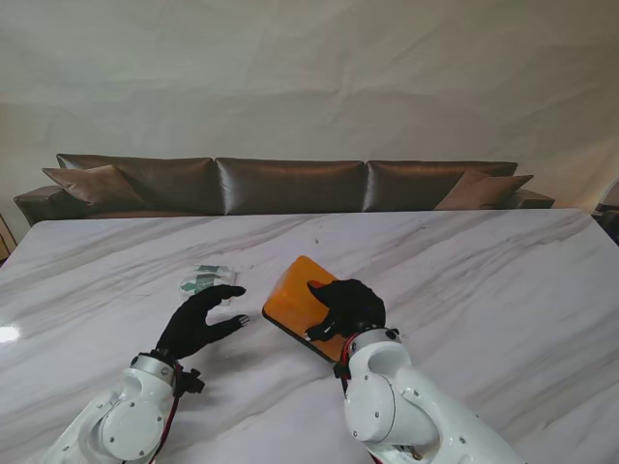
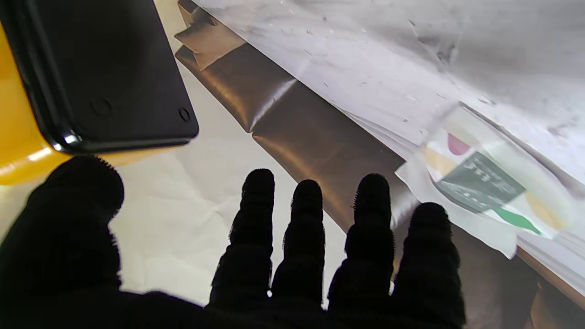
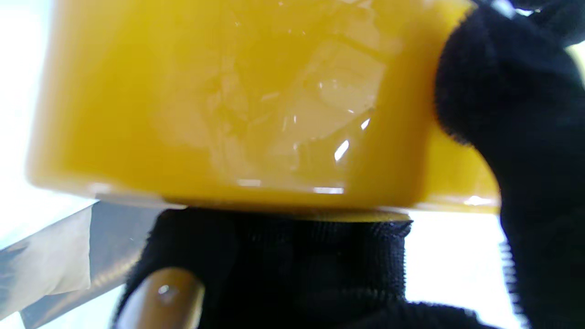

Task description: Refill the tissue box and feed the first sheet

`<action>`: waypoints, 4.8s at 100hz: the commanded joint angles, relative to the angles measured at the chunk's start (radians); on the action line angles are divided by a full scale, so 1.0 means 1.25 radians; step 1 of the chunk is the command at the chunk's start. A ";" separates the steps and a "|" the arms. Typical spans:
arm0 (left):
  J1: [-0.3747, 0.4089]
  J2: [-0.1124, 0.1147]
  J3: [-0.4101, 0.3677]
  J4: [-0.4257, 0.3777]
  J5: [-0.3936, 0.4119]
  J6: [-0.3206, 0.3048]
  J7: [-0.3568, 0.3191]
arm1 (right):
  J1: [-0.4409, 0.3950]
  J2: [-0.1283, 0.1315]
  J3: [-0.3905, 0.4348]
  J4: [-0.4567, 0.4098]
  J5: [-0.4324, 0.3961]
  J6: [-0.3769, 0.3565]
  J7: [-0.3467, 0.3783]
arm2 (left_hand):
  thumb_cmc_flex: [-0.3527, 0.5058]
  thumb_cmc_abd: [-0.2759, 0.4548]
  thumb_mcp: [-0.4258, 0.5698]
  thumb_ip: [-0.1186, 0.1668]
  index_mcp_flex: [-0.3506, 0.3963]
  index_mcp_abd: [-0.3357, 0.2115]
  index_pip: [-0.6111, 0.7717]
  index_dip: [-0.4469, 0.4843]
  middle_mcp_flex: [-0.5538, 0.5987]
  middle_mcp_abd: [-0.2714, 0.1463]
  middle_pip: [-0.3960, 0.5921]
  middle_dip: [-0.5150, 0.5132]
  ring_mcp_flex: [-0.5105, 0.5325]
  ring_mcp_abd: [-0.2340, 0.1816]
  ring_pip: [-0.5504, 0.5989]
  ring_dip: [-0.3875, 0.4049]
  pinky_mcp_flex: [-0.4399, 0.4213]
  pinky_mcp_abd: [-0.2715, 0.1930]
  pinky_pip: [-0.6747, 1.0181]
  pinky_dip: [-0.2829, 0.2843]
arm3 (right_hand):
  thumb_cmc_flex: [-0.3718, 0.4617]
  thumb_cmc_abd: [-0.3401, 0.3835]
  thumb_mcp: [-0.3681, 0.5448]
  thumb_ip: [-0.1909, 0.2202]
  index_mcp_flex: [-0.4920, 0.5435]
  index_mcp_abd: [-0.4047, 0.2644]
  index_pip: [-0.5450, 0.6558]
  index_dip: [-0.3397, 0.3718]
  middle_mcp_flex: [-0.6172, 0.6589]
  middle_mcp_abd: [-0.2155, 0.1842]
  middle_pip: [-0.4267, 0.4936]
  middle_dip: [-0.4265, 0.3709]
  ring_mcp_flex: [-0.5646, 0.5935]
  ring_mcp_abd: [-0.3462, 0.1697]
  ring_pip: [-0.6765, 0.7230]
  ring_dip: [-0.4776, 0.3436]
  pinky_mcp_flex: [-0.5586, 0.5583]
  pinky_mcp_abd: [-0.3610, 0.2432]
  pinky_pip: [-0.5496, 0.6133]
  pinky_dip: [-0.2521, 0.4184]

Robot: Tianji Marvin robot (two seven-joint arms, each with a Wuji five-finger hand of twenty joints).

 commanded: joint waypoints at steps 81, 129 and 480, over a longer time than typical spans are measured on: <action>-0.124 -0.026 0.185 0.048 -0.041 0.061 0.000 | -0.048 -0.089 0.028 0.117 0.161 -0.127 -0.245 | 0.000 -0.004 -0.078 -0.021 -0.024 0.082 -0.063 -0.023 -0.030 0.026 0.000 0.009 -0.008 0.016 -0.007 0.017 -0.035 -0.026 1.280 0.015 | 0.090 0.082 0.068 0.041 0.098 -0.001 0.044 0.008 0.129 0.044 0.216 0.002 0.041 0.075 0.407 0.073 0.039 -0.118 0.195 0.024; -0.173 -0.041 0.223 0.116 -0.207 0.021 -0.068 | -0.061 -0.106 0.014 0.129 0.225 -0.216 -0.292 | 0.002 -0.027 -0.092 -0.017 -0.144 0.103 -0.177 -0.086 -0.170 0.038 -0.050 -0.023 -0.133 0.002 -0.092 -0.032 -0.224 0.057 1.082 -0.036 | 0.092 0.079 0.069 0.042 0.097 0.001 0.045 0.008 0.129 0.046 0.217 0.000 0.041 0.076 0.409 0.073 0.038 -0.116 0.195 0.023; -0.099 -0.055 0.207 0.090 -0.622 -0.111 -0.203 | 0.064 -0.178 -0.083 0.322 0.235 -0.206 -0.406 | 0.484 -0.456 0.863 -0.023 -0.091 -0.119 0.687 0.743 0.333 -0.196 0.661 0.585 0.394 -0.064 0.499 0.657 0.013 -0.103 1.491 0.008 | 0.152 0.012 0.120 0.064 0.117 0.092 0.063 0.008 0.131 0.079 0.253 -0.007 0.039 0.095 0.434 0.089 0.036 -0.056 0.195 0.049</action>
